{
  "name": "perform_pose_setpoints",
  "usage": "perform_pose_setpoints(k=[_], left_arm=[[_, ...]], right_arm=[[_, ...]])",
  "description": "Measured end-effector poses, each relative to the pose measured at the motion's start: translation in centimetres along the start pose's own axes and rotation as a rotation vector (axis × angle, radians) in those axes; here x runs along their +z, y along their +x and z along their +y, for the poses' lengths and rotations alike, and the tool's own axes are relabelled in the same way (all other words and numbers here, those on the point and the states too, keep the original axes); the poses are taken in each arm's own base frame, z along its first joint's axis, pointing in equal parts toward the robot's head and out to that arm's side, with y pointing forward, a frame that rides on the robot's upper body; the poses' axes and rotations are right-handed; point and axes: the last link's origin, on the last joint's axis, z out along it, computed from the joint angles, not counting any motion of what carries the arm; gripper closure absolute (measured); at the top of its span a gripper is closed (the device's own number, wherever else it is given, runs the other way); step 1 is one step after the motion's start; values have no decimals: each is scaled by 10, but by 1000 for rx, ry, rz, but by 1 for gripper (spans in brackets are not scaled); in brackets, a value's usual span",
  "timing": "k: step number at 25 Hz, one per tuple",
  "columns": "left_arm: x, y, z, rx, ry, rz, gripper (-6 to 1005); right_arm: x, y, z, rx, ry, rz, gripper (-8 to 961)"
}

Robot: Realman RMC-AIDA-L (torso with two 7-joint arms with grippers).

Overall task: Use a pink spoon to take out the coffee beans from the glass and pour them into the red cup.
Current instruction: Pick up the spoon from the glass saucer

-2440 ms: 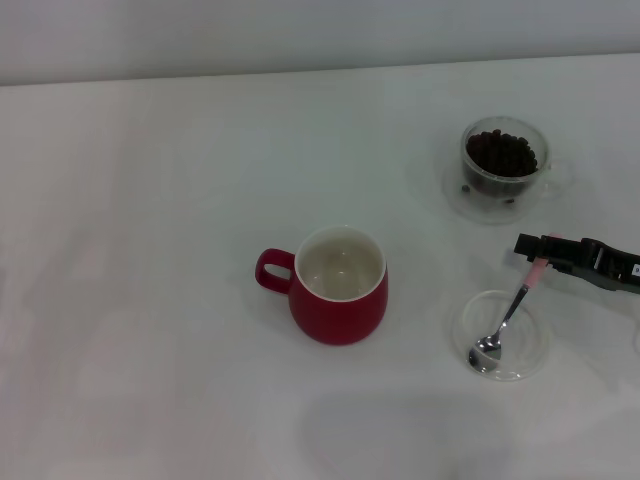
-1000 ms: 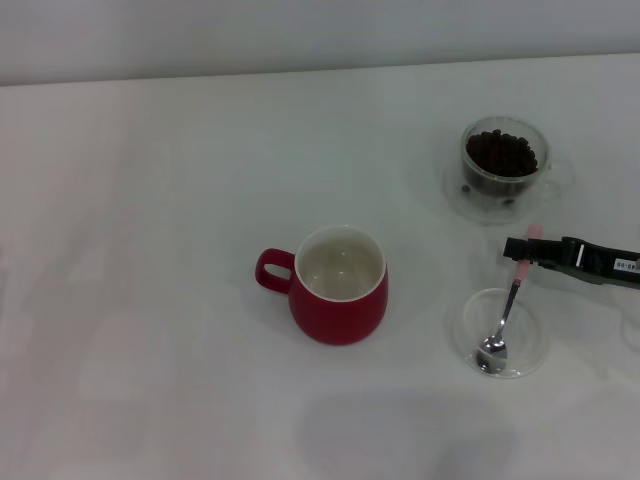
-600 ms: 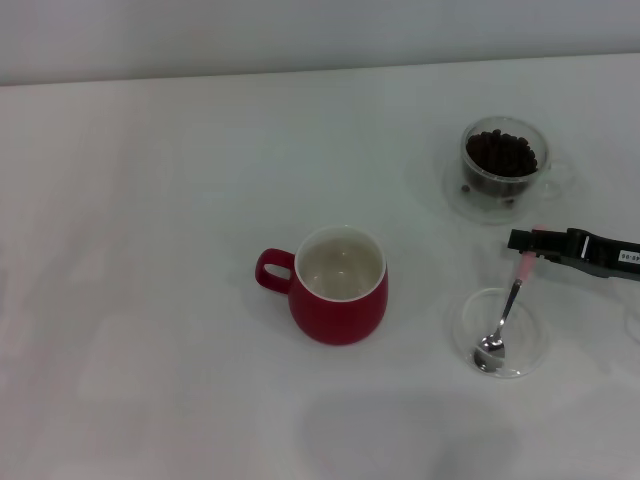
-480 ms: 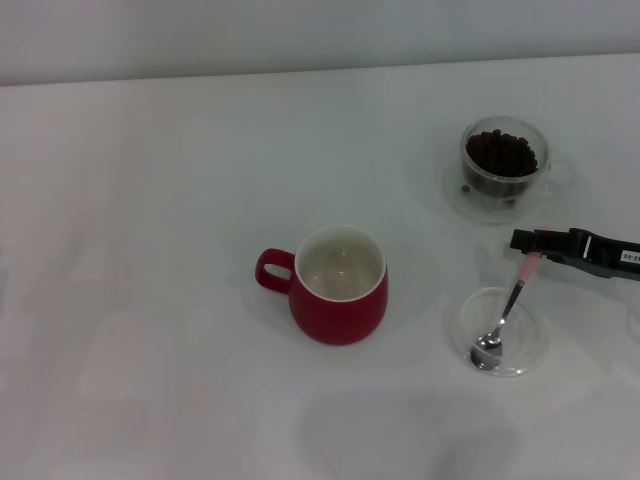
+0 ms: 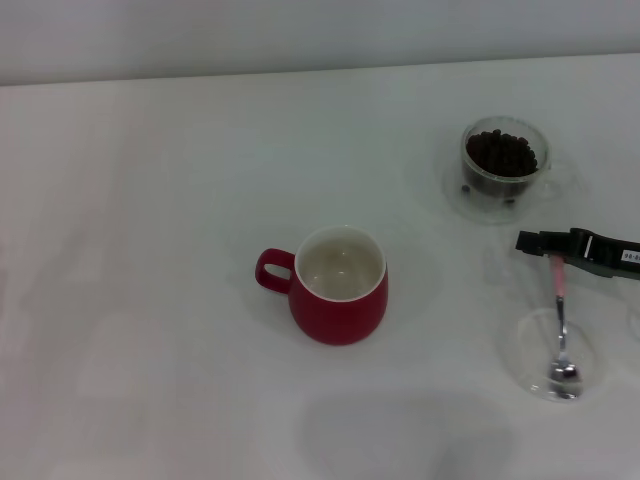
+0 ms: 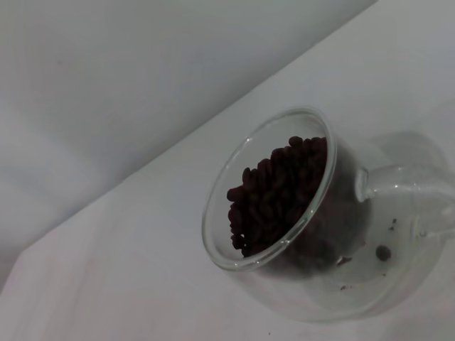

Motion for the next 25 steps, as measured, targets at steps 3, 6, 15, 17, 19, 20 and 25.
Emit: perform_pose_setpoints(k=[3, 6, 15, 17, 19, 20, 25], left_arm=[[0, -1, 0, 0, 2, -5, 524], [1, -1, 0, 0, 2, -8, 524], [2, -1, 0, 0, 1, -8, 526], [2, -1, 0, 1, 1, -9, 526], [2, -1, -1, 2, 2, -11, 526], [2, -2, -1, 2, 2, -12, 526], [3, -2, -1, 4, 2, -16, 527]], right_arm=[[-1, 0, 0, -1, -5, -3, 778], [0, 0, 2, -8, -15, 4, 777], [-4, -1, 0, -4, -12, -6, 694], [-7, -3, -1, -8, -6, -5, 637], [-10, -5, -3, -18, 0, 6, 580], [-12, -6, -3, -24, 1, 15, 579], [-19, -11, -2, -61, -11, 63, 575]])
